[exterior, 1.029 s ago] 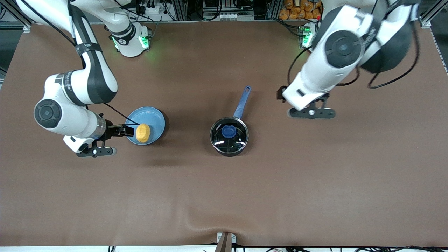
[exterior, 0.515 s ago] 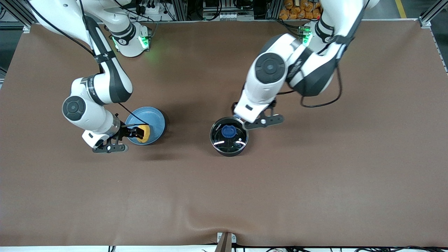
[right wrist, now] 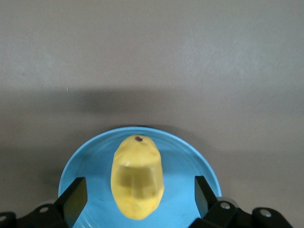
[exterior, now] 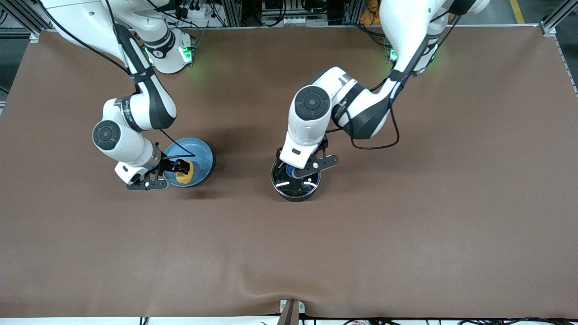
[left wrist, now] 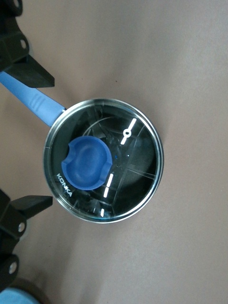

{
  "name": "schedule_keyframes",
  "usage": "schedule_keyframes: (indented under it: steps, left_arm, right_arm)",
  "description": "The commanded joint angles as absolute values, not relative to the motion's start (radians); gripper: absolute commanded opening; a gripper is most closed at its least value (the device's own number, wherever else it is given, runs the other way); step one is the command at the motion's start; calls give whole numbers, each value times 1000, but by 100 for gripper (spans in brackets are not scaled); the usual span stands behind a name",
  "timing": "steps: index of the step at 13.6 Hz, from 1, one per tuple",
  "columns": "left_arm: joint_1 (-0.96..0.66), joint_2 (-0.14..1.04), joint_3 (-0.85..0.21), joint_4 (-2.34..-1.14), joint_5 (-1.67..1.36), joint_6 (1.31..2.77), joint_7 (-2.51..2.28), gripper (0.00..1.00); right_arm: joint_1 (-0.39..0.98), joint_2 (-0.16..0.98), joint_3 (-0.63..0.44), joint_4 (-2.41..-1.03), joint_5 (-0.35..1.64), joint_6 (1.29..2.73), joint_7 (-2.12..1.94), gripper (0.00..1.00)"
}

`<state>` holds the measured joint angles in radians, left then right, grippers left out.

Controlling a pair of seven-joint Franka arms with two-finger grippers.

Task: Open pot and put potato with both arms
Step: 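Close the right gripper on the potato while the left gripper grips the knob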

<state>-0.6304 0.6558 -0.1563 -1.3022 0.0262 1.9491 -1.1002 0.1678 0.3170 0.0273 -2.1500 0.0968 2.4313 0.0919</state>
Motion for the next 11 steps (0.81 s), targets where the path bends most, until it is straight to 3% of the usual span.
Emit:
schedule_keyframes:
  steps: [1, 6, 11]
  left_arm:
    - [-672, 699, -118, -1266, 43, 1989, -1031, 100]
    - [-670, 735, -107, -1269, 43, 2065, -842, 100]
    - [-678, 779, -106, -1269, 46, 2131, -827, 100]
  right_arm:
    - [155, 301, 49, -2198, 113, 2480, 98, 100]
    - [160, 373, 64, -2217, 135, 2605, 98, 100]
    - [158, 377, 64, -2218, 135, 2605, 97, 100]
